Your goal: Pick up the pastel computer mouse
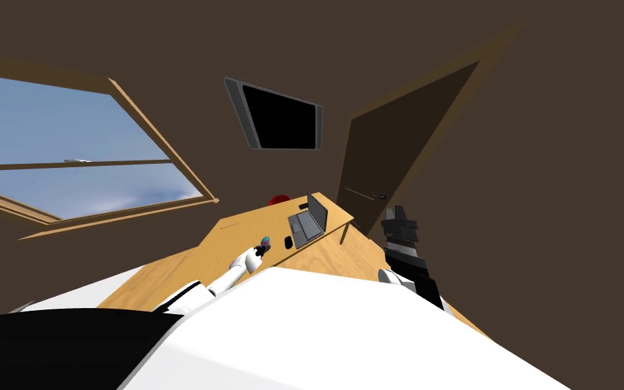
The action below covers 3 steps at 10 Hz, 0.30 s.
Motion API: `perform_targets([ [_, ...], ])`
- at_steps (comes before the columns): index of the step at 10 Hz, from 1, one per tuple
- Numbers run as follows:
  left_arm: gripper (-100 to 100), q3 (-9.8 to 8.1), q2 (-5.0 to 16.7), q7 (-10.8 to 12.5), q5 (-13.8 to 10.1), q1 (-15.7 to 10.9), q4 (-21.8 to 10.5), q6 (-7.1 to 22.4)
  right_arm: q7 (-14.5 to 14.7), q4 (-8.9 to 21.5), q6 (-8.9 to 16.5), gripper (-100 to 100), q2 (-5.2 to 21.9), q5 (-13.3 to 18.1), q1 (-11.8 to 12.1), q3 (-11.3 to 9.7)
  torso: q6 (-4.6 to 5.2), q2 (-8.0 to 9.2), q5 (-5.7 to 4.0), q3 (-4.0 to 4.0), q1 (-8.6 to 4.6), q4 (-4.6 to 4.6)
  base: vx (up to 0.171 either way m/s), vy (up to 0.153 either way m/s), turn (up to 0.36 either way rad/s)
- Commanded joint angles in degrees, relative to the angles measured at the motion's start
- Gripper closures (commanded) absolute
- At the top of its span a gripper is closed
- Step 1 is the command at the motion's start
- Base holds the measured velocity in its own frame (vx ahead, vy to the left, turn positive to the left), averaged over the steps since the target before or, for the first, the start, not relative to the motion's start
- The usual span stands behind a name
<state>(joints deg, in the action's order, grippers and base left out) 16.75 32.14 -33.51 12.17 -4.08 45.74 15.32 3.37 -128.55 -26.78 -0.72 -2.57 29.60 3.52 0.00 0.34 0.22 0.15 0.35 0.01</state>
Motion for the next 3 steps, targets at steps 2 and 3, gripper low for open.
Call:
perform_targets([
  [2,100,0.49,0.12,-0.71,-1.33,-0.53,0.48,0.93,0.00,0.00,0.00,0,0.00,0.00,0.00,0.00,-0.05,0.02,-0.01,0.01,-0.01,-0.01,-0.074,0.010,-0.023],
  [3,0,0.57,0.12,-0.84,-1.47,-0.52,0.62,1.18,0.00,0.00,0.00,0,0.00,0.00,0.01,0.00,-0.07,-0.13,-0.02,-0.07,-0.03,-0.03,-0.009,0.001,0.002],
])
